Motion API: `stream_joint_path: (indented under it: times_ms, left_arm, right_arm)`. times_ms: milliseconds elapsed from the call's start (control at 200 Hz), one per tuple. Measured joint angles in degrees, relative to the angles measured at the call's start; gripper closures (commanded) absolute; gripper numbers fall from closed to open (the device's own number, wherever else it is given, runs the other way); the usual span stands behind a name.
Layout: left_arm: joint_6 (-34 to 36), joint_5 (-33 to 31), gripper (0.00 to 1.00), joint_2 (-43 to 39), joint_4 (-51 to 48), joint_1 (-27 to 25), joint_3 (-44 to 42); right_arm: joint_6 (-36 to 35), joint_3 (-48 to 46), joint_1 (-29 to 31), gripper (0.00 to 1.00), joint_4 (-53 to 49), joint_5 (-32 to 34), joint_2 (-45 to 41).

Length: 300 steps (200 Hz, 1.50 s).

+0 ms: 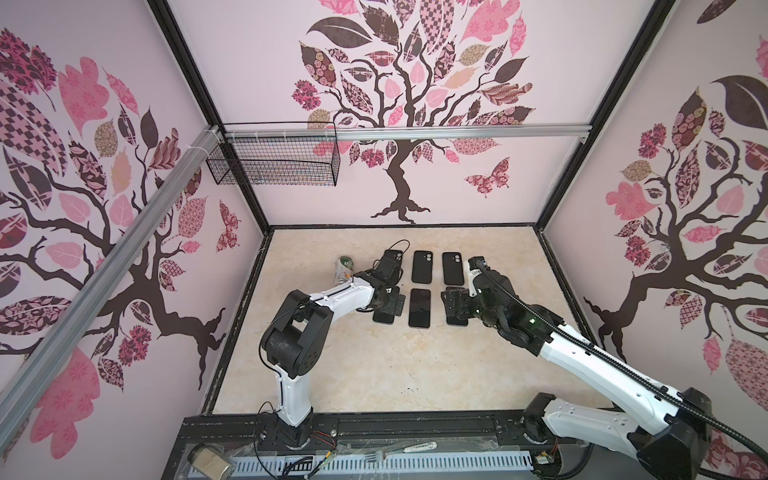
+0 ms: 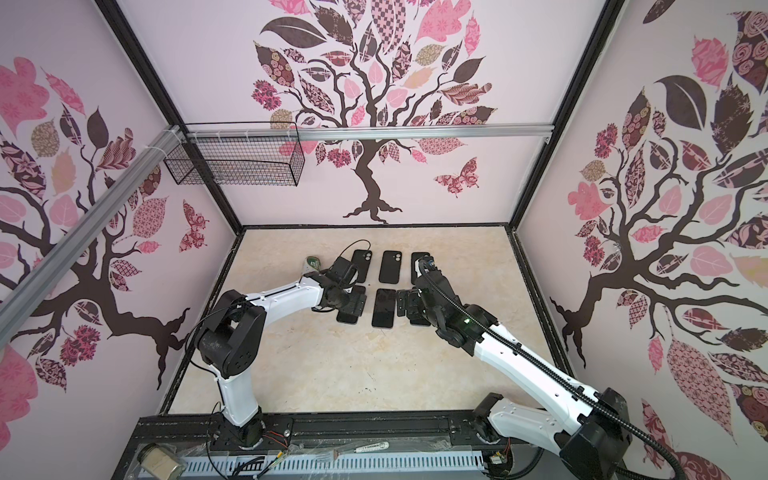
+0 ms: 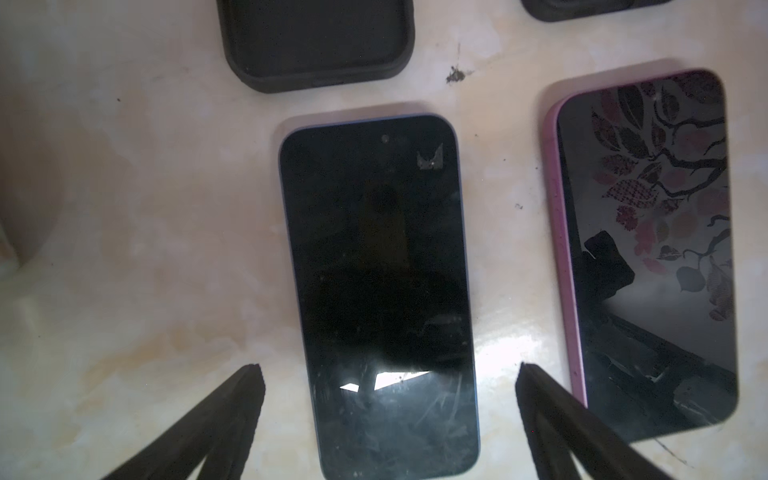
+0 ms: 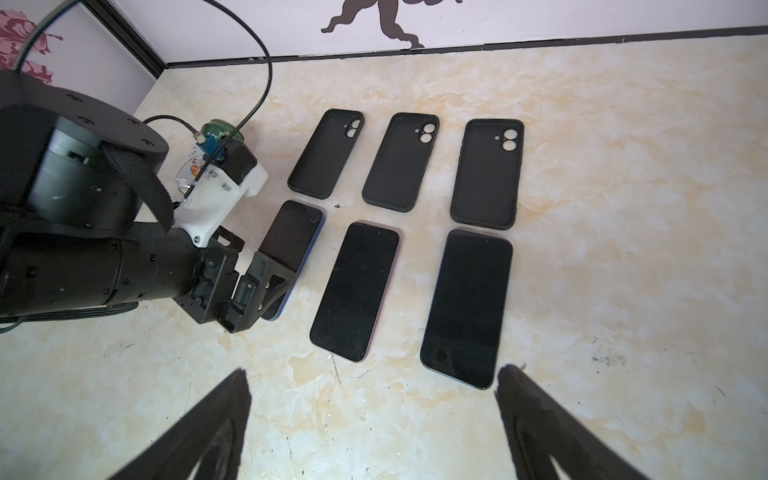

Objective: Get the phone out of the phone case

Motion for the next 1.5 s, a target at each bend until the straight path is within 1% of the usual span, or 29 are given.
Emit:
stream_joint_path:
  times_ms: [235, 275, 385, 445, 515, 550, 675, 820, 860, 960, 1105, 1155, 1270, 1500]
  left_arm:
    - [0.22, -1.22, 0.05, 3.21, -1.36, 0.0, 2.73]
    - [0.2, -1.46, 0.07, 3.85, -1.42, 0.0, 3.21]
    - [0.31, -2.08, 0.08, 4.96, -2.01, 0.0, 3.76]
    - [0.31, -2.25, 0.1, 5.29, -2.49, 0.02, 3.87]
    - [0.42, -2.45, 0.11, 5.51, -2.91, 0.0, 4.52]
    - [0.42, -2.54, 0.14, 5.62, -2.97, -0.02, 4.72]
    - [0.39, -2.71, 0.17, 5.88, -3.1, -0.11, 4.83]
    - [0.15, -2.71, 0.19, 5.95, -3.08, -0.2, 4.87]
    - [0.02, -2.71, 0.21, 5.95, -3.08, -0.2, 4.87]
    - [-0.72, -2.8, 0.25, 5.97, -3.04, -0.24, 4.87]
    - [-1.7, -2.97, 0.27, 5.97, -3.08, -0.2, 4.87]
    - [-1.99, -3.02, 0.3, 5.97, -3.08, -0.17, 4.87]
    - [-2.91, -3.15, 0.33, 5.97, -3.08, -0.04, 4.87]
    - [-5.35, -3.37, 0.33, 5.97, -3.04, 0.28, 4.87]
  right_arm:
    - [0.02, 0.0, 0.0, 0.05, 0.0, 0.0, 0.37]
    - [0.02, 0.0, 0.0, 0.05, 0.0, 0.0, 0.37]
    - [0.02, 0.0, 0.0, 0.05, 0.0, 0.0, 0.37]
    - [0.02, 0.0, 0.0, 0.05, 0.0, 0.0, 0.42]
    - [0.04, 0.0, 0.0, 0.05, 0.0, 0.0, 0.55]
    - [0.04, 0.0, 0.0, 0.05, 0.0, 0.0, 0.66]
    - [0.04, 0.0, 0.0, 0.05, -0.02, 0.0, 0.92]
    - [0.07, 0.0, 0.0, 0.05, -0.02, 0.0, 0.92]
    - [0.07, 0.0, 0.0, 0.05, 0.0, 0.0, 0.92]
    - [0.24, 0.0, 0.0, 0.05, 0.0, -0.02, 1.03]
    - [0.28, 0.0, 0.0, 0.05, 0.0, -0.02, 1.09]
    - [0.35, 0.0, 0.0, 0.05, -0.02, -0.04, 1.09]
    - [0.52, 0.0, 0.0, 0.05, 0.0, -0.09, 1.09]
    - [0.94, 0.0, 0.0, 0.05, 0.02, -0.57, 1.14]
